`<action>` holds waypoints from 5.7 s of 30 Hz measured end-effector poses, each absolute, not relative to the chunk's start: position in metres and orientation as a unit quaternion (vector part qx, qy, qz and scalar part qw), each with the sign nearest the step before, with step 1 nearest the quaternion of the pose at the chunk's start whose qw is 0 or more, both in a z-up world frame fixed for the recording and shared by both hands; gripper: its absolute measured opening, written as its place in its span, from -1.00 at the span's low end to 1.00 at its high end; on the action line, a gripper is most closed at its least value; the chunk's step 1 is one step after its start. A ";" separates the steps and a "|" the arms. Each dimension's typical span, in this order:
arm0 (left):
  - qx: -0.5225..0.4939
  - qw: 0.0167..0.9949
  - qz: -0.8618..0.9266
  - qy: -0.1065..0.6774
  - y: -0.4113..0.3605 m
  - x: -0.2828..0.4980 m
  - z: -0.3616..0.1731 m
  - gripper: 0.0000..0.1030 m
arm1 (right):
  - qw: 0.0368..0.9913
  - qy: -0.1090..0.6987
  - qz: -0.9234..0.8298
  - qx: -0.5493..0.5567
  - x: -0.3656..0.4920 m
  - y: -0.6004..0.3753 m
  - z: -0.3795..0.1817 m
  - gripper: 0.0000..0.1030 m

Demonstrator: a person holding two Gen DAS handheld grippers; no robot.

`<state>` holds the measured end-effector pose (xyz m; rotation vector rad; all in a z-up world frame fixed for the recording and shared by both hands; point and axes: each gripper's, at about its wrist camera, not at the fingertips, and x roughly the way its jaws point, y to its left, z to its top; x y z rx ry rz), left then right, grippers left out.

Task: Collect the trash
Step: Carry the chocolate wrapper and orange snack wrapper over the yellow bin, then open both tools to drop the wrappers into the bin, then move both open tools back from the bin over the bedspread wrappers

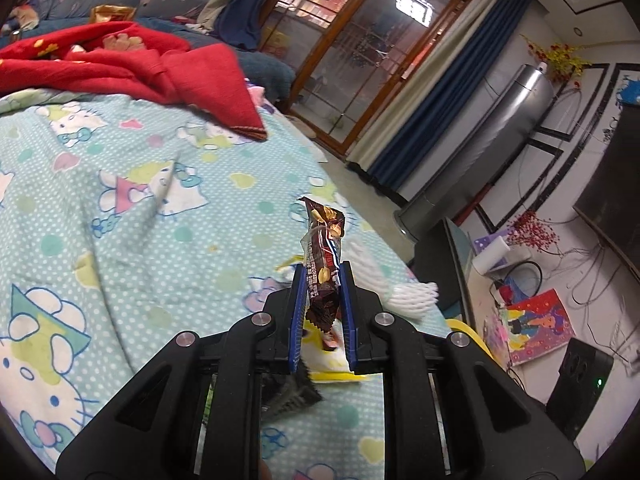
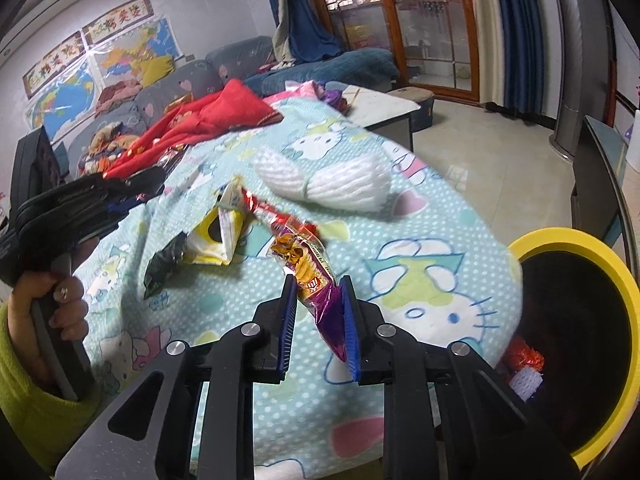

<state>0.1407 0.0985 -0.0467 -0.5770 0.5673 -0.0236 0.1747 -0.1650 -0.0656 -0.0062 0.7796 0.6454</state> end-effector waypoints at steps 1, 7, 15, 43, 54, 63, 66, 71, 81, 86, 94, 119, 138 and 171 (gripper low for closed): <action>-0.279 0.920 -0.016 0.276 0.095 0.140 -0.045 -0.79 | 0.877 0.370 0.306 -0.001 0.175 -0.167 -0.063 -0.60; -0.264 0.921 -0.050 0.282 0.070 0.140 -0.038 -0.79 | 0.891 0.353 0.285 0.016 0.182 -0.183 -0.052 -0.60; -0.234 0.925 -0.094 0.284 0.032 0.140 -0.028 -0.79 | 0.907 0.336 0.249 0.050 0.191 -0.214 -0.040 -0.60; -0.172 0.920 -0.175 0.305 -0.046 0.141 -0.027 -0.79 | 0.921 0.316 0.192 0.121 0.202 -0.273 -0.035 -0.60; -0.153 0.915 -0.200 0.315 -0.070 0.150 -0.031 -0.79 | 0.923 0.316 0.169 0.140 0.205 -0.297 -0.042 -0.60; -0.134 0.910 -0.220 0.324 -0.093 0.156 -0.036 -0.79 | 0.923 0.317 0.150 0.155 0.208 -0.315 -0.047 -0.60; -0.127 0.909 -0.227 0.327 -0.101 0.158 -0.038 -0.79 | 0.923 0.319 0.144 0.159 0.210 -0.320 -0.048 -0.60; -0.116 0.906 -0.236 0.332 -0.114 0.159 -0.042 -0.79 | 0.924 0.321 0.131 0.164 0.213 -0.331 -0.051 -0.60; -0.086 0.899 -0.260 0.341 -0.142 0.165 -0.052 -0.79 | 0.924 0.329 0.093 0.170 0.218 -0.358 -0.062 -0.60; -0.065 0.894 -0.271 0.351 -0.159 0.168 -0.058 -0.79 | 0.922 0.335 0.075 0.179 0.221 -0.375 -0.070 -0.59; -0.050 0.886 -0.277 0.369 -0.183 0.176 -0.075 -0.79 | 0.916 0.348 0.054 0.192 0.225 -0.397 -0.084 -0.59; -0.039 0.884 -0.268 0.382 -0.212 0.205 -0.092 -0.34 | 0.899 0.369 0.038 0.234 0.229 -0.421 -0.104 -0.29; -0.070 0.926 -0.196 0.314 -0.158 0.182 -0.056 0.79 | 0.921 0.327 0.070 0.201 0.215 -0.389 -0.063 0.21; -0.116 0.964 -0.053 0.233 -0.023 0.134 -0.017 0.79 | 0.921 0.302 0.237 0.072 0.179 -0.239 -0.022 0.35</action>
